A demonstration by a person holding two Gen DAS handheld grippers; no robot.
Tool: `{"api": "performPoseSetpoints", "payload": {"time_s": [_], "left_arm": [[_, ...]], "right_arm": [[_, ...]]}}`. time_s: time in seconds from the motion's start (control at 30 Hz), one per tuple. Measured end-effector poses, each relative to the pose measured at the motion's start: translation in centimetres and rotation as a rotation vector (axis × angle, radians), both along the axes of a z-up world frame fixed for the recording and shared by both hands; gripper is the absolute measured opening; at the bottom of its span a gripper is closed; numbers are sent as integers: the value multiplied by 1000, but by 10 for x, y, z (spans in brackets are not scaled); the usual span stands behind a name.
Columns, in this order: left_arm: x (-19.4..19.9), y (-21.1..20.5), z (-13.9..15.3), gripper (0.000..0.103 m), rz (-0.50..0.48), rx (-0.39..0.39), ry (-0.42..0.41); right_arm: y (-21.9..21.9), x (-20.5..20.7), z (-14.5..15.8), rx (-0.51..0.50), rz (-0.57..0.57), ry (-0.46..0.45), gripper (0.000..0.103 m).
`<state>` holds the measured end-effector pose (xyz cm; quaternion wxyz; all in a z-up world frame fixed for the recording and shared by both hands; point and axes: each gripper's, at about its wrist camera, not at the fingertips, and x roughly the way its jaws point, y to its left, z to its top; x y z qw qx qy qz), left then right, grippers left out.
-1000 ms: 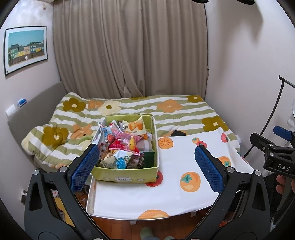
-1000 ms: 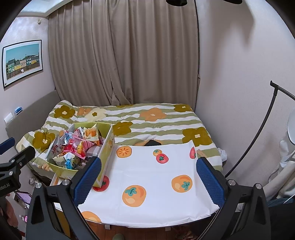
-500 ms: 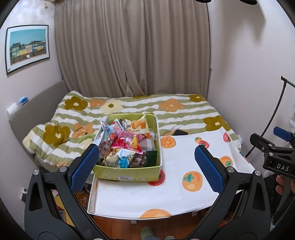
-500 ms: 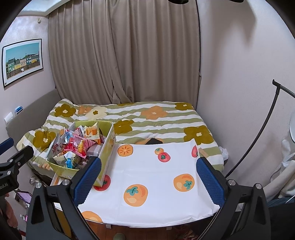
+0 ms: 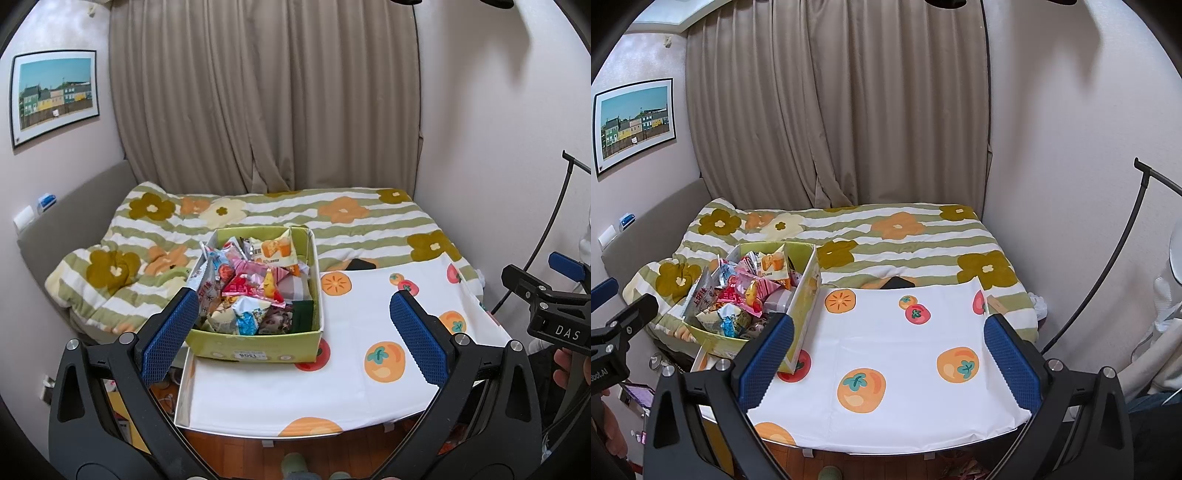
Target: Organize snacks
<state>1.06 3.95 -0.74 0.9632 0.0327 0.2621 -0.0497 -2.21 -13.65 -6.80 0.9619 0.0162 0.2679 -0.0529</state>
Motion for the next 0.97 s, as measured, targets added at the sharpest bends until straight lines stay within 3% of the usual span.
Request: {"api": "performPoseSetpoints", "payload": {"time_s": [0.67,0.97], "left_arm": [[2,-4,-4,103,27,21,-17],[17,4,-8,103,18,-6,7]], "right_arm": [[2,1,0,2,-1,3,102],[2,2,-2,-1,-5,8,102]]}}
